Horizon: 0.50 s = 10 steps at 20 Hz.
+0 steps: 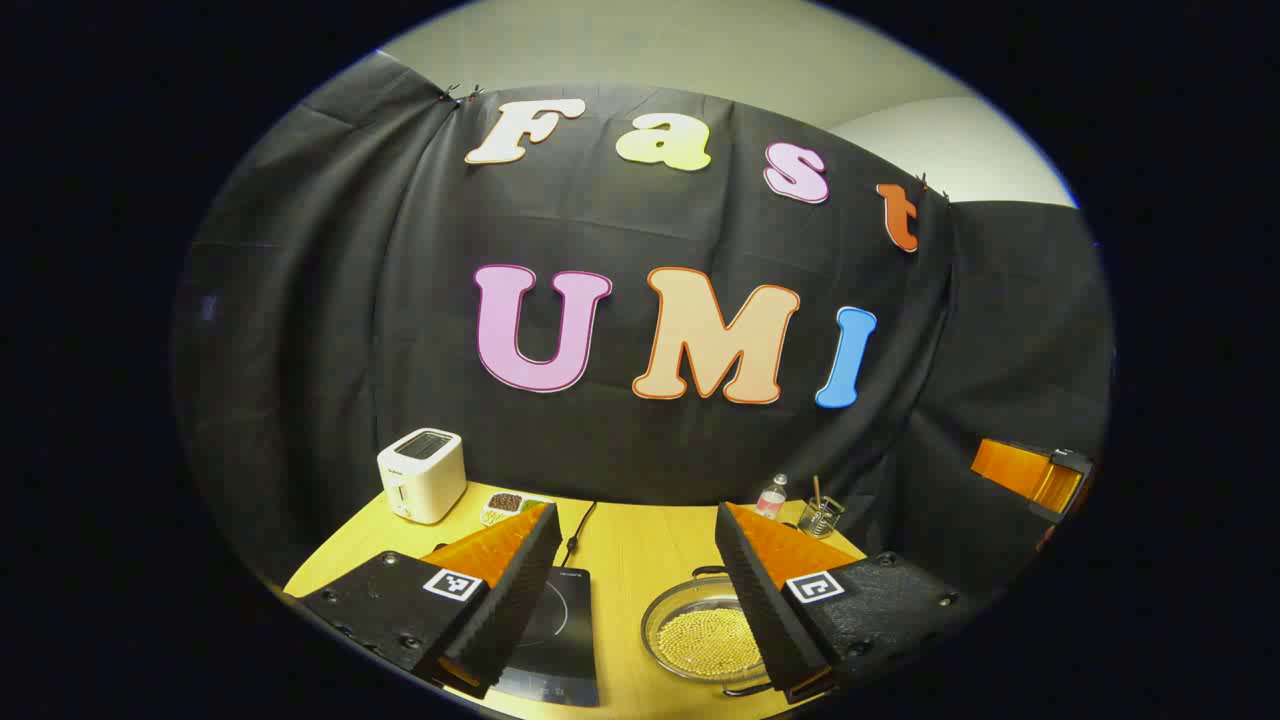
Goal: First push the handle of the pot to place it horizontally, then grasp the pot with both hands and set it on the induction cooktop.
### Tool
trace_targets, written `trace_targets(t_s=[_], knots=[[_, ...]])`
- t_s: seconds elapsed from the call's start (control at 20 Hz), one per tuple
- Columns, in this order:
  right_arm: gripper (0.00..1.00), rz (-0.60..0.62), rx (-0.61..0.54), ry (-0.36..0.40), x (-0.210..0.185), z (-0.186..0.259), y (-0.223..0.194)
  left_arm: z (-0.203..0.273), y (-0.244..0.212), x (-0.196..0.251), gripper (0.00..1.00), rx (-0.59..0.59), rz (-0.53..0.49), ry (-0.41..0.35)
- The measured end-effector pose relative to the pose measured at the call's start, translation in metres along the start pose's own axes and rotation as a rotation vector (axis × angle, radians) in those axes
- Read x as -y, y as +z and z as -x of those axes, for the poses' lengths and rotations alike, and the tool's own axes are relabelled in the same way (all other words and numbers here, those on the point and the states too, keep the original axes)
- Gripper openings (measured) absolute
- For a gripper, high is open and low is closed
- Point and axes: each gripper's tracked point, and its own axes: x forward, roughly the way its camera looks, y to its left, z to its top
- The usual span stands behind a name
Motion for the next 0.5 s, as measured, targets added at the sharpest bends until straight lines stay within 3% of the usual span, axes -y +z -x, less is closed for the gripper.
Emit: trace_targets(t_s=[0.05, 0.1, 0.15, 0.25, 0.3, 0.4, 0.5], knots=[[0.92, -0.001, -0.004, 0.003, -0.0009, 0.0007, -0.0014, 0.0000, -0.0006, -0.0026, 0.99, -0.003, -0.005, 0.007], [0.92, -0.002, -0.009, 0.004, -0.0016, 0.0011, -0.0024, -0.0001, -0.0027, -0.0043, 0.90, -0.007, -0.008, 0.014], [0.92, -0.004, -0.015, 0.004, -0.0023, 0.0011, -0.0051, -0.0005, -0.0027, -0.0050, 0.95, -0.010, -0.008, 0.017], [0.92, -0.007, -0.024, 0.002, -0.0022, 0.0017, -0.0078, -0.0011, -0.0024, -0.0063, 0.95, -0.010, -0.009, 0.021], [0.92, -0.008, -0.027, 0.000, -0.0034, 0.0023, -0.0090, -0.0007, -0.0030, -0.0062, 0.90, -0.011, -0.012, 0.020], [0.92, -0.012, -0.030, 0.001, -0.0052, 0.0018, -0.0092, -0.0009, -0.0015, -0.0066, 0.95, -0.009, -0.024, 0.018], [0.92, -0.011, -0.037, -0.004, -0.0038, 0.0012, -0.0089, -0.0020, 0.0008, -0.0064, 0.90, -0.007, -0.042, 0.014]])
